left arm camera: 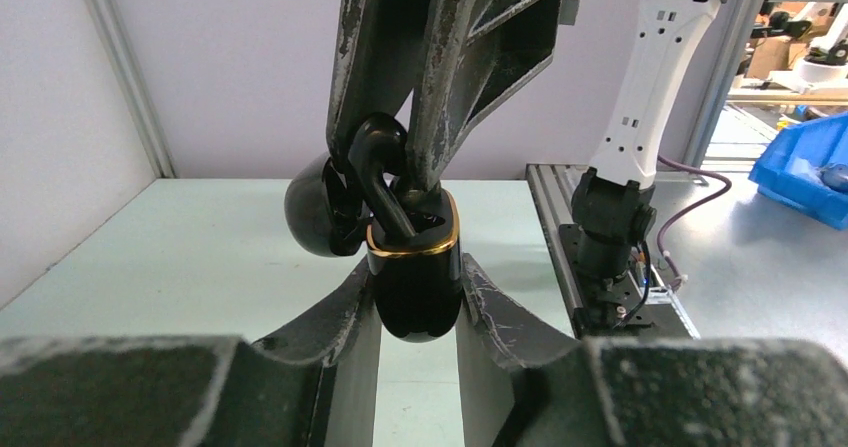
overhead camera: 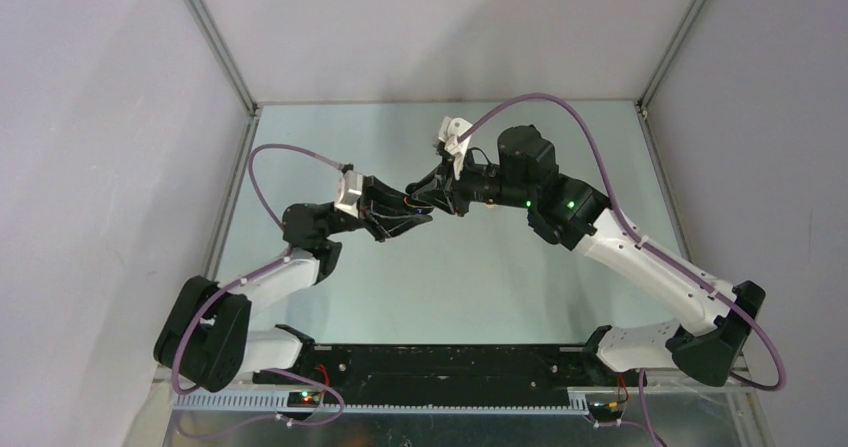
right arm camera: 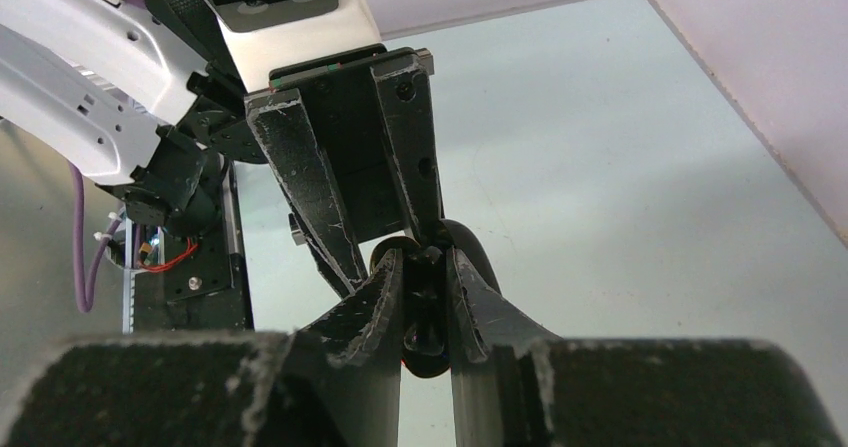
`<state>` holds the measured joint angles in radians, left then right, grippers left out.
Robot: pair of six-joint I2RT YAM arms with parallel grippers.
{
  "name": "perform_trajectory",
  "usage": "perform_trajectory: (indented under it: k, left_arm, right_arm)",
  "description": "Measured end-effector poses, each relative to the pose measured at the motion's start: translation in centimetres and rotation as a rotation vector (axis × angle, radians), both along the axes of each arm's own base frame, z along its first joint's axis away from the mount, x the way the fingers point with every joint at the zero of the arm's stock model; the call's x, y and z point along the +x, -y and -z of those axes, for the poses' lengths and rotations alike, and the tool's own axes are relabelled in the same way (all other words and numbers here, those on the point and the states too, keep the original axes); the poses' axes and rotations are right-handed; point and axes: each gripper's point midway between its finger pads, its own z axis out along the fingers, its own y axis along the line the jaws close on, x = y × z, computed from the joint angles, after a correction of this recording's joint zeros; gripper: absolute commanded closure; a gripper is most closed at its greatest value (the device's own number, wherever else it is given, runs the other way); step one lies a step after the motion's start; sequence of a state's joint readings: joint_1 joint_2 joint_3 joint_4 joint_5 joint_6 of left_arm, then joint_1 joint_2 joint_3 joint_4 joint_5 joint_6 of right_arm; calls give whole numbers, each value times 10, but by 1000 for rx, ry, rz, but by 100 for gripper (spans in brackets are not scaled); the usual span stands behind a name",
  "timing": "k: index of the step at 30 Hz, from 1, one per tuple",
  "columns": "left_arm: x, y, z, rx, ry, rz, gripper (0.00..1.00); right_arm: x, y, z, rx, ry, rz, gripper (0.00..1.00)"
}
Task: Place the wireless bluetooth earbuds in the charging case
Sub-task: Insert the left earbud into the left side groove of the charging case.
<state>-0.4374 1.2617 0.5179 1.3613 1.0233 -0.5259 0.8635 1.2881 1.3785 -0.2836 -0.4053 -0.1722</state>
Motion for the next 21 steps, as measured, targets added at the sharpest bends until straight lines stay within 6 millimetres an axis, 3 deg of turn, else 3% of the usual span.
perform_trajectory:
  k: [21]
  left_arm:
    - [13, -5, 10, 32, 22, -76, 67]
  right_arm:
    - [8, -5, 10, -27, -12, 46, 77]
